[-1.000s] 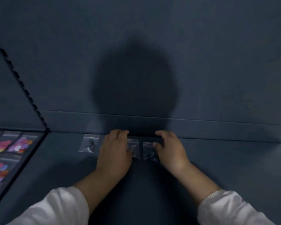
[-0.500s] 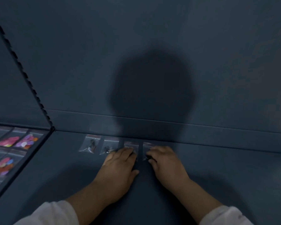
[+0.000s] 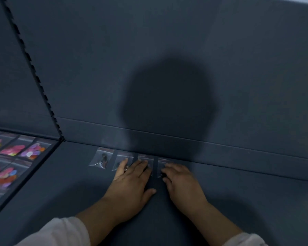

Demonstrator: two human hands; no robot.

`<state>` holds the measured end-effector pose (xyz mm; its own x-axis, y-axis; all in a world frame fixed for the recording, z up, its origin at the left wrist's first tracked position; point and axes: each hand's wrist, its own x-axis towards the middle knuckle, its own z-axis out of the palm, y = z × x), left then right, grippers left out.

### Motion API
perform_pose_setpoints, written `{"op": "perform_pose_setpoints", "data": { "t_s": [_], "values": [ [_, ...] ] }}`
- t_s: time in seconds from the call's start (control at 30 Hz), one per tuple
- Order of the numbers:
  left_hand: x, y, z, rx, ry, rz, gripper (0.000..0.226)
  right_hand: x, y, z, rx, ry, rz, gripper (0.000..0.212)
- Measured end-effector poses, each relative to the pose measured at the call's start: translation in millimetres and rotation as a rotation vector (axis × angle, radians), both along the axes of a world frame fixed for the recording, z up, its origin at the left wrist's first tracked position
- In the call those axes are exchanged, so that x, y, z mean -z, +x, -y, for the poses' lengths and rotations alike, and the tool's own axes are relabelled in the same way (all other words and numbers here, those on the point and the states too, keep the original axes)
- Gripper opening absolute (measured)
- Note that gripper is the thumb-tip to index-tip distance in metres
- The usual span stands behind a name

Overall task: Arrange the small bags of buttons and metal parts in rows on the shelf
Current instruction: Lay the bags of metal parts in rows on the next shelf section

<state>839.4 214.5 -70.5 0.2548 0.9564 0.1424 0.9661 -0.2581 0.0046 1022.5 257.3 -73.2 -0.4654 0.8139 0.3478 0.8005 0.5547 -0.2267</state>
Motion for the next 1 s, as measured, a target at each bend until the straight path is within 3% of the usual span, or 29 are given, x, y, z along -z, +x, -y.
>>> {"op": "perform_pose_setpoints", "data": {
  "t_s": [0.33,0.57,0.77,1.0],
  "values": [
    [-6,0,-1,0.026,-0.049,0.087,0.074,2,0,1,0.005,-0.096,-0.032,0.027],
    [-14,-5,6,-0.010,0.002,0.063,0.066,-20,-8,9,0.047,-0.106,-0.097,0.039],
    [-41,-29,30,-0.112,0.015,0.120,0.088,-38,-40,18,-0.014,-0.060,-0.110,0.037],
    [-69,-93,71,-0.277,0.052,0.046,0.089,-58,-92,40,-0.102,-0.066,-0.055,0.038]
  ]
}}
